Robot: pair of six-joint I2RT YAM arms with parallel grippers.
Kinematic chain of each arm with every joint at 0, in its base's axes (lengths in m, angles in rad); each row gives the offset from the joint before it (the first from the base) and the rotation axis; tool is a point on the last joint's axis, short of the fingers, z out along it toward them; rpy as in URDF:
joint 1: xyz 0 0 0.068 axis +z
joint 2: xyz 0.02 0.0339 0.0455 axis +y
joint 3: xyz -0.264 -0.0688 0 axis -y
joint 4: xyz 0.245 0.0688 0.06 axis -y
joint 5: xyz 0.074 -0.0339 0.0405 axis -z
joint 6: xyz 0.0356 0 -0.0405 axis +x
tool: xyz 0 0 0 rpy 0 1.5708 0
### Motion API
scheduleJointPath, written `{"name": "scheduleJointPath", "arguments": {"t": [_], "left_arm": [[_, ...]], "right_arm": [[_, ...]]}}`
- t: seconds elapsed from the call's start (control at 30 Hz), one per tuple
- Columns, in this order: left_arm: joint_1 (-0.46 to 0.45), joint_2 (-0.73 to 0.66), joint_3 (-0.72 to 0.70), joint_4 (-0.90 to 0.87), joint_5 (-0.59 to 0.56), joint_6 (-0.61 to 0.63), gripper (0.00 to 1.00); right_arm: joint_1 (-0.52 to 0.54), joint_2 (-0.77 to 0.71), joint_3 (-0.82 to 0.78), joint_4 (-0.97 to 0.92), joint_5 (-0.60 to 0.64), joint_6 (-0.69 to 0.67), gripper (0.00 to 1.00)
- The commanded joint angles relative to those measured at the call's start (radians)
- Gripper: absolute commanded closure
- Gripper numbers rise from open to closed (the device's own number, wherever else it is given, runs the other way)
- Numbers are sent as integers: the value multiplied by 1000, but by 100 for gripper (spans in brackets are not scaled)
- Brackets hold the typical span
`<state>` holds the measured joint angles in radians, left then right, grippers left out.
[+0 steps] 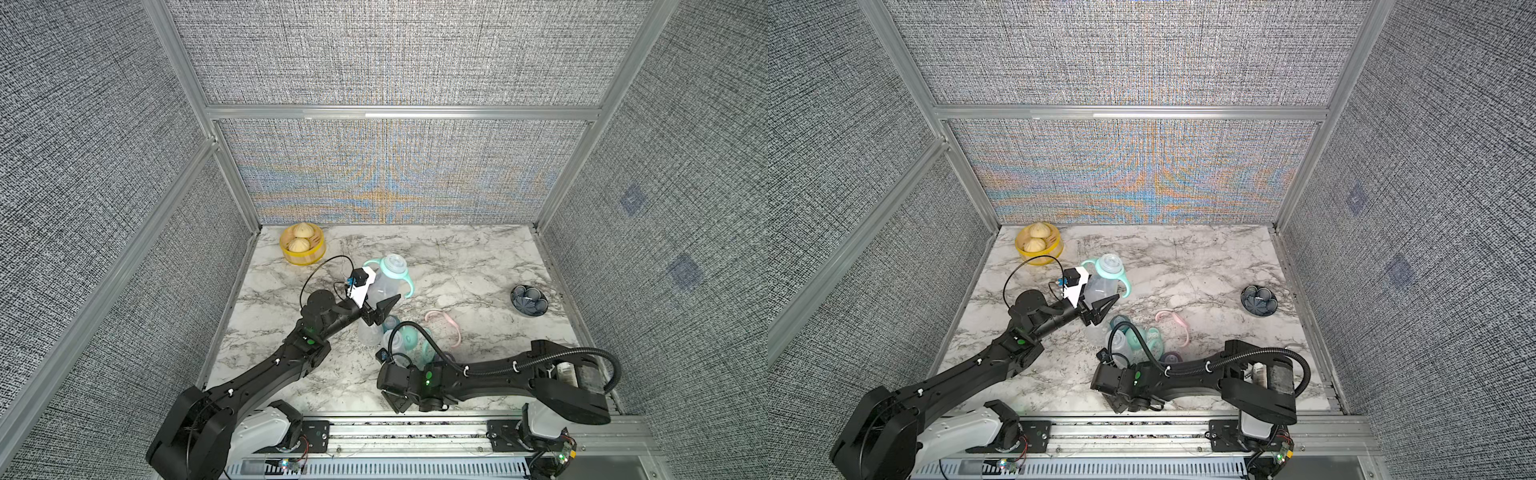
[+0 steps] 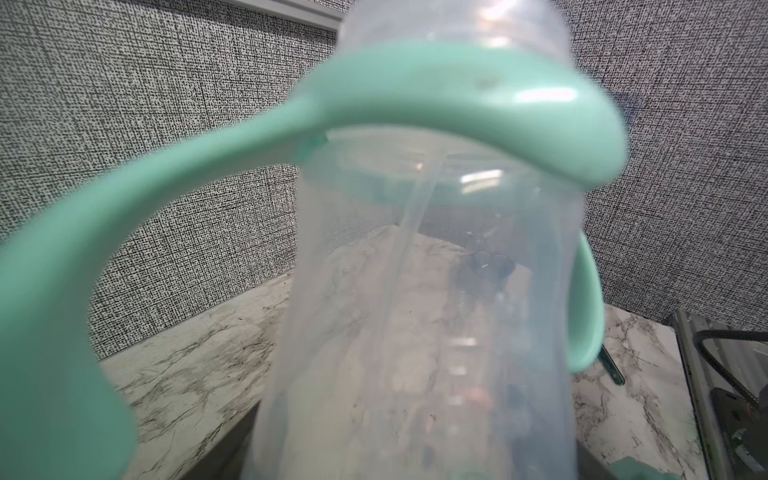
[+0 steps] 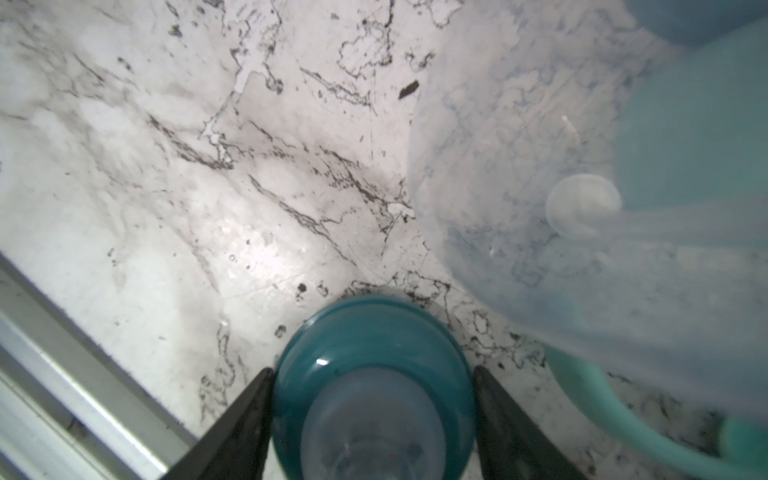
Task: Assemble the baby bottles
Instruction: Pick up the nipple from the center of the board, then close the nipple on the baby bottle.
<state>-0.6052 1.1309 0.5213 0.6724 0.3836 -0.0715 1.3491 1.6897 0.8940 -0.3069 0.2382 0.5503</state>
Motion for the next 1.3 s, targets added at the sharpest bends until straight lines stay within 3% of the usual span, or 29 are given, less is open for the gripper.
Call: {"name": "scheduleJointPath", "arguments": {"t": [0.0, 0.3, 0.6, 0.93, 1.27], "left_arm": [[1, 2, 2, 35, -3, 4, 98], [2, 15, 10, 41, -3, 3, 98], [1, 42, 16, 67, 4, -2, 98], [2, 86, 26, 99, 76, 8, 99], [0, 151, 36, 144, 208, 13, 99]], "right_arm": [[1, 4, -14, -51, -6, 5, 33], [-1, -133, -34, -79, 11, -38, 37], [-32, -430, -84, -137, -50, -100, 38], [-345, -756, -53, -307, -223, -221, 39], [-663, -710, 262, -446, -446, -406, 40]]}}
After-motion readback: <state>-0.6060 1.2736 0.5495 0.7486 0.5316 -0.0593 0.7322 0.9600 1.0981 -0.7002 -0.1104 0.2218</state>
